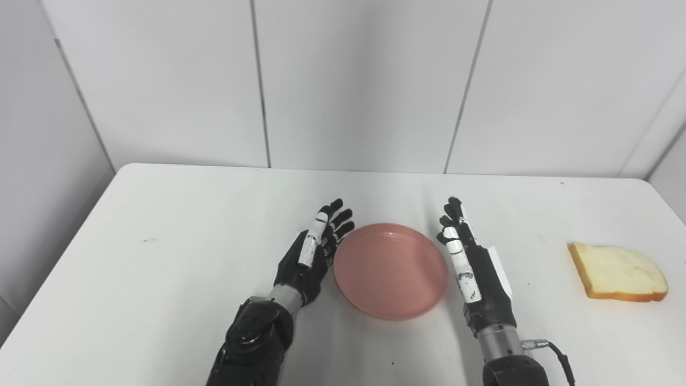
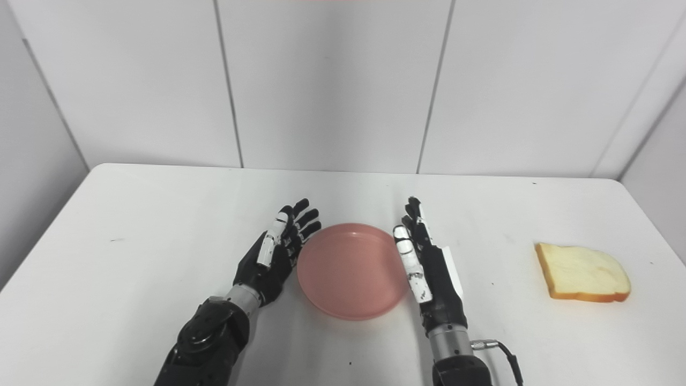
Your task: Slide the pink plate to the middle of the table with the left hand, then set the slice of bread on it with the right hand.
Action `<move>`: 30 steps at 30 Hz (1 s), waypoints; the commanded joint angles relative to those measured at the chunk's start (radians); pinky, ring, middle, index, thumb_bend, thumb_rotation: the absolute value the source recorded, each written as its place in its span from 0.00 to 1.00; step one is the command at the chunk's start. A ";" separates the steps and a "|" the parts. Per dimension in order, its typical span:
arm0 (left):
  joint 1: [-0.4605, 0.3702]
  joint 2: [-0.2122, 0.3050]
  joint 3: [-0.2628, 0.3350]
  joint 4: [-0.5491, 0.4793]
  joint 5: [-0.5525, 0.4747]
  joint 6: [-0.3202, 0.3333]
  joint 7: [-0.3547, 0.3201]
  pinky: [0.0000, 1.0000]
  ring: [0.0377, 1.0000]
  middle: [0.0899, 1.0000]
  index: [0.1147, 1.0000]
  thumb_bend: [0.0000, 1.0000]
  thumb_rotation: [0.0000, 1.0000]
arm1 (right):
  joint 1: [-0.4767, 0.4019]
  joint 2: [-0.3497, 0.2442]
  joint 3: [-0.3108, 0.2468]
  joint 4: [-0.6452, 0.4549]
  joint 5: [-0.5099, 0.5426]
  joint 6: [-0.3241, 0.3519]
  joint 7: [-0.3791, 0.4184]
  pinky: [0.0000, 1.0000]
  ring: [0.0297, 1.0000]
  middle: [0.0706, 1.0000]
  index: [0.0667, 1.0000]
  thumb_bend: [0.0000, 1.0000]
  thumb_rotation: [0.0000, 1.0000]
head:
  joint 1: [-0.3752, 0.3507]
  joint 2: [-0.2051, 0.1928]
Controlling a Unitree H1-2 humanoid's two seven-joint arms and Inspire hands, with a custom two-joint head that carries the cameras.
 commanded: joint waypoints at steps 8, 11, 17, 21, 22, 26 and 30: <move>-0.009 0.001 0.010 0.019 0.038 -0.052 0.010 0.95 0.96 0.96 0.95 0.39 1.00 | -0.017 -0.005 0.000 -0.025 -0.022 -0.043 -0.007 0.93 0.97 0.98 0.99 0.44 1.00 | -0.018 -0.001; -0.004 0.003 0.017 0.006 0.057 -0.059 0.029 0.98 0.96 0.96 0.95 0.41 1.00 | -0.026 -0.020 -0.005 -0.033 -0.028 -0.027 -0.003 0.93 0.97 0.99 1.00 0.47 1.00 | -0.037 -0.002; 0.011 0.000 0.015 -0.026 0.103 -0.094 0.056 1.00 0.97 0.97 0.96 0.41 1.00 | -0.059 -0.053 -0.027 -0.060 -0.051 -0.012 -0.012 0.94 0.97 0.99 1.00 0.56 1.00 | -0.074 -0.012; 0.028 -0.005 -0.003 -0.061 0.180 -0.141 0.100 0.94 0.94 0.95 0.93 0.39 1.00 | -0.094 -0.088 -0.051 -0.082 -0.070 -0.009 -0.010 0.93 0.96 0.98 0.99 0.60 1.00 | -0.095 -0.021; 0.031 -0.002 -0.011 -0.069 0.205 -0.150 0.112 0.93 0.93 0.94 0.93 0.39 1.00 | -0.112 -0.108 -0.058 -0.092 -0.079 0.000 -0.003 0.92 0.96 0.97 0.99 0.61 1.00 | -0.105 -0.027; 0.039 0.009 -0.022 -0.073 0.244 -0.191 0.127 0.92 0.94 0.94 0.92 0.41 1.00 | -0.167 -0.187 -0.078 -0.115 -0.080 0.017 0.031 0.91 0.95 0.97 1.00 0.62 1.00 | -0.130 -0.044; 0.051 0.013 -0.027 -0.083 0.265 -0.225 0.131 0.92 0.94 0.93 0.92 0.43 1.00 | -0.231 -0.288 -0.094 -0.138 -0.100 0.050 0.082 0.90 0.95 0.98 1.00 0.68 0.96 | -0.150 -0.058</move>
